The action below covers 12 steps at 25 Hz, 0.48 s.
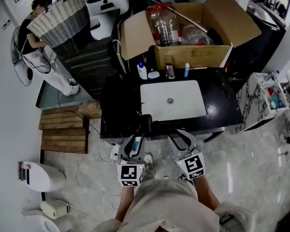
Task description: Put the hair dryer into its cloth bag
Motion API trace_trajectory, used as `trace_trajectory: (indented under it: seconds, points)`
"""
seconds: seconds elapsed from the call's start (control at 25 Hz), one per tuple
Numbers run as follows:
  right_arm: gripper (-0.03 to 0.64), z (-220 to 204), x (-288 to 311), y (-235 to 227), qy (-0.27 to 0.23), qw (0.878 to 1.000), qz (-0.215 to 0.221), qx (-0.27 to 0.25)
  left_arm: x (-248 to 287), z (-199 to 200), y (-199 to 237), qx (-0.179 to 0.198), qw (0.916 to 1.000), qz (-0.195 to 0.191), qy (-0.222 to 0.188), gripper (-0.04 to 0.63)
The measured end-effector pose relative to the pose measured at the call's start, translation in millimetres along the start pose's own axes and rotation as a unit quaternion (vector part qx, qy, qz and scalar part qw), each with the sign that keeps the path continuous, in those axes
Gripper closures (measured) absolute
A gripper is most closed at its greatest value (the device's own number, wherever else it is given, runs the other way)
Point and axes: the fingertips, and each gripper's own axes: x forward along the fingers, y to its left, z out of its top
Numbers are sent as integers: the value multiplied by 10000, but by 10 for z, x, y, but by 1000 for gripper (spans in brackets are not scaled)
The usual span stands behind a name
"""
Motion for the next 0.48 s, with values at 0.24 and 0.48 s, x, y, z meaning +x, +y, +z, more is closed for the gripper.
trace_trajectory:
  seconds: [0.24,0.48]
  points:
    - [492,76,478,-87,90,9997,-158,159,324,59,389,14,9999,-144,44,469]
    - [492,159,916,-131,178,9994,-259,134,624,101,751,8,9996,-286,49,469]
